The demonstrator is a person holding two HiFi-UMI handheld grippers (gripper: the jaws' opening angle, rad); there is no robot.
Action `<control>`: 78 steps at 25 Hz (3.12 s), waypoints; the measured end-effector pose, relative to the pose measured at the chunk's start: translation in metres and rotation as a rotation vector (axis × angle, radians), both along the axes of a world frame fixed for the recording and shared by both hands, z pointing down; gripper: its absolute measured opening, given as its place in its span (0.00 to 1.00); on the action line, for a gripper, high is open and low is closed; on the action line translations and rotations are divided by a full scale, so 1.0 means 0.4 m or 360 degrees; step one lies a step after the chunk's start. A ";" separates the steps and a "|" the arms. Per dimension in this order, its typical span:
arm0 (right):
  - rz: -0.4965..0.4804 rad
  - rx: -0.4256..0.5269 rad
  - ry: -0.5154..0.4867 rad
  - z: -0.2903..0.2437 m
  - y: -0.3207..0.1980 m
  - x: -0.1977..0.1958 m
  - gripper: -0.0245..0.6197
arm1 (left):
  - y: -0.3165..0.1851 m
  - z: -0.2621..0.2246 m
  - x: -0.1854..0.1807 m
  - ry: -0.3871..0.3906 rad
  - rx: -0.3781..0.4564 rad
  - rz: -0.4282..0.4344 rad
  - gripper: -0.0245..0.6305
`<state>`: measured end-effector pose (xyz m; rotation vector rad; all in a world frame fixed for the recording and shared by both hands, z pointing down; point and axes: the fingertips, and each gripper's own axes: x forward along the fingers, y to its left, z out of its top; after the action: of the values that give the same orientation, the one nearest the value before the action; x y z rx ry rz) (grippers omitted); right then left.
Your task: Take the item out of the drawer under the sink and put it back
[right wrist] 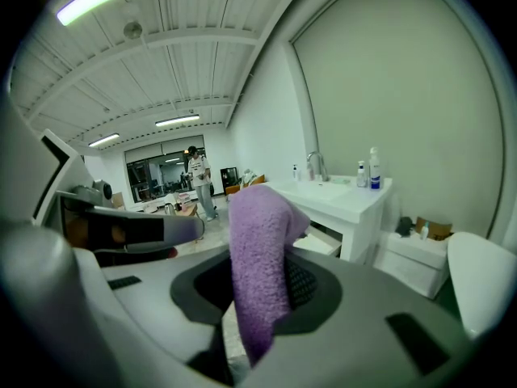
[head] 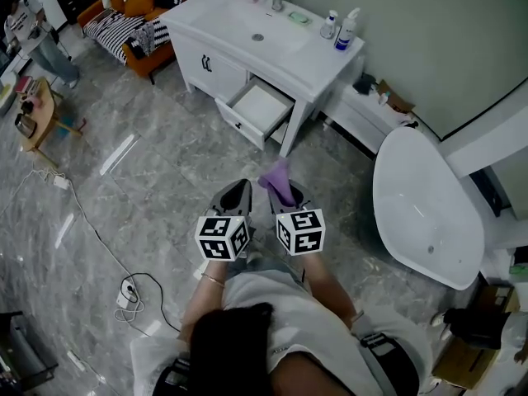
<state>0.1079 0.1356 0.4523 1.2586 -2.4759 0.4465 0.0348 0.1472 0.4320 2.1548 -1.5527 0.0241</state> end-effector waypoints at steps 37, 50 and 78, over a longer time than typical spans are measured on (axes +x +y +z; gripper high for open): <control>0.0257 -0.0100 0.0051 0.002 -0.490 -0.186 0.20 | -0.545 -0.004 -0.172 -0.0051 -0.0008 0.0301 0.04; 0.0390 -0.0114 0.0043 0.013 -0.614 -0.237 0.20 | -0.685 0.015 -0.227 -0.0041 -0.0035 0.0423 0.04; 0.0180 -0.0151 0.0145 0.121 -0.865 -0.227 0.20 | -0.899 0.144 -0.213 -0.0126 -0.0173 0.0287 0.04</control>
<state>0.0172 -0.2103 0.5006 1.3543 -2.2891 0.5172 -0.0504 -0.2124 0.4898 2.2237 -1.3606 0.2498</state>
